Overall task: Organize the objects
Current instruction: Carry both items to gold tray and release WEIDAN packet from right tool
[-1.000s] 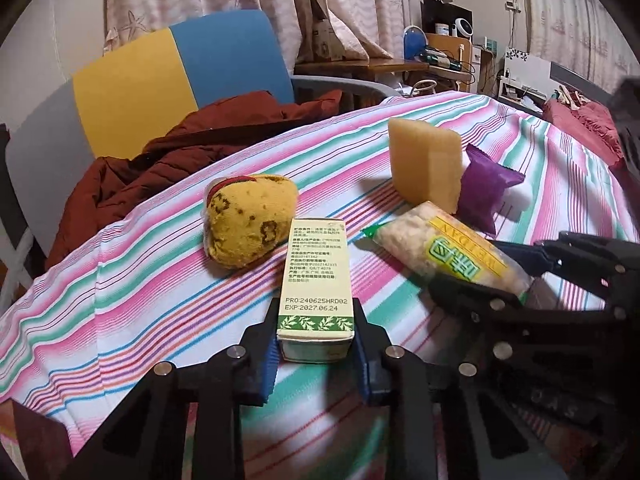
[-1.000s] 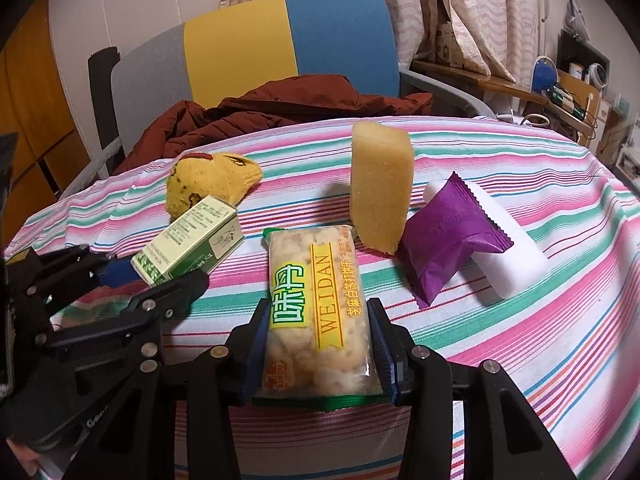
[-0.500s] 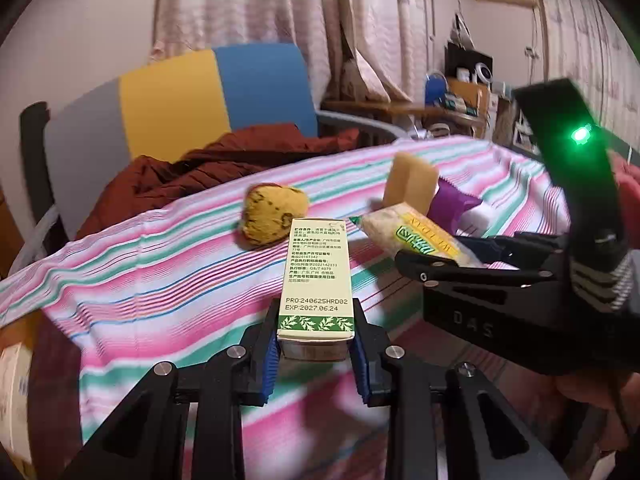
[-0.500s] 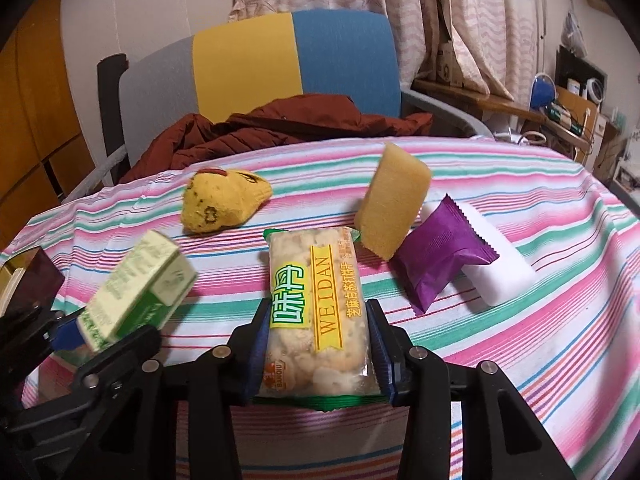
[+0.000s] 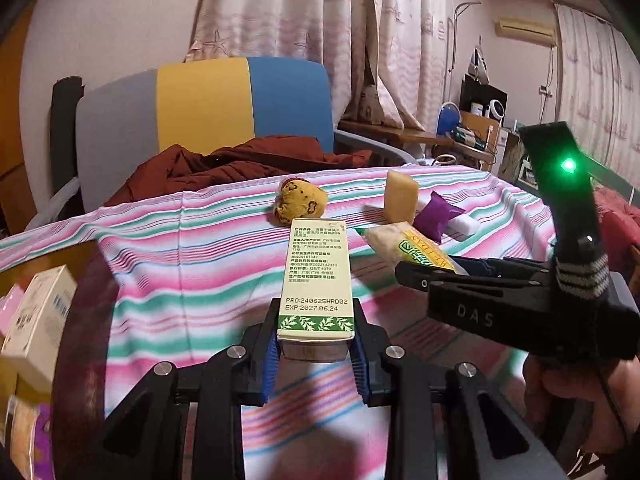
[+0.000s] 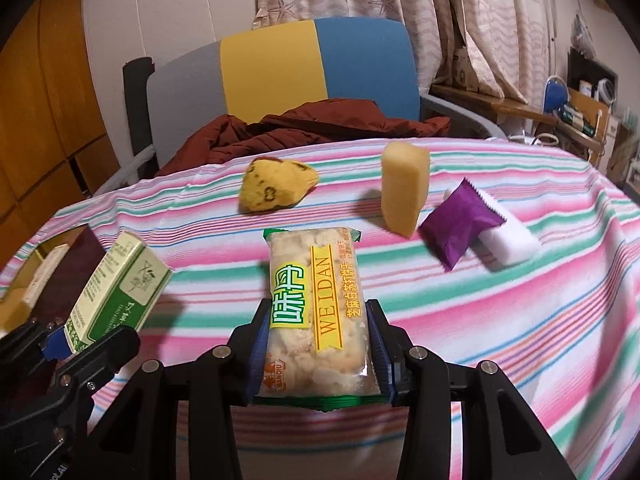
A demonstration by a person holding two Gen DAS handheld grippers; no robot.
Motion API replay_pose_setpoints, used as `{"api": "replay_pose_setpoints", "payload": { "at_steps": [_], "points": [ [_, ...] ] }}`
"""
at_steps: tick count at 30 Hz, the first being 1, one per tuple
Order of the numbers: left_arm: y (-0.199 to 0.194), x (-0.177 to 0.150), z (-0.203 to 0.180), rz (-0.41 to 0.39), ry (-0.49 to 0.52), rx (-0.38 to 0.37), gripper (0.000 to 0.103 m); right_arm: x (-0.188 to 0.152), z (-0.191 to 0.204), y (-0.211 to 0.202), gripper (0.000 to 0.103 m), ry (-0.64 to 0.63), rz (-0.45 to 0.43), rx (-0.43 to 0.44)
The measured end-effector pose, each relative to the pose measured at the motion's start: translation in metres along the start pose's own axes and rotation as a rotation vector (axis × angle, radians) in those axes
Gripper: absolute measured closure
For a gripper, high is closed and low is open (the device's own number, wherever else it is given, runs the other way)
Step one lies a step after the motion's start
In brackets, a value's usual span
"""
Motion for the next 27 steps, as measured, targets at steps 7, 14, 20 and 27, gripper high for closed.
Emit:
{"api": "replay_pose_setpoints", "payload": {
  "at_steps": [7,14,20,27],
  "points": [
    [-0.028,-0.028,0.013,0.017,-0.050,-0.003,0.073,-0.027,0.013,-0.009,0.058,0.067,0.050,0.074],
    [-0.085,-0.035,0.027,-0.050,-0.069,-0.018,0.073,-0.043,0.042,-0.024,0.058,0.068,0.061,0.146],
    [-0.119,-0.039,0.058,-0.073,-0.115,0.020,0.073,-0.038,0.088,-0.046,0.058,0.061,0.048,0.257],
    [-0.146,-0.043,0.125,-0.083,-0.238,0.107,0.073,-0.025,0.161,-0.069,0.058,-0.003,0.043,0.401]
  ]
}}
Point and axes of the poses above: each gripper's, at about its wrist camera, not at the fingertips, and y roughly the way its jaws point, z to its left, x to its top, the point moved 5 cm from there along y, roughly the way its jaws point, and after that the axes turned 5 degrees about z, right-handed, at the moved point
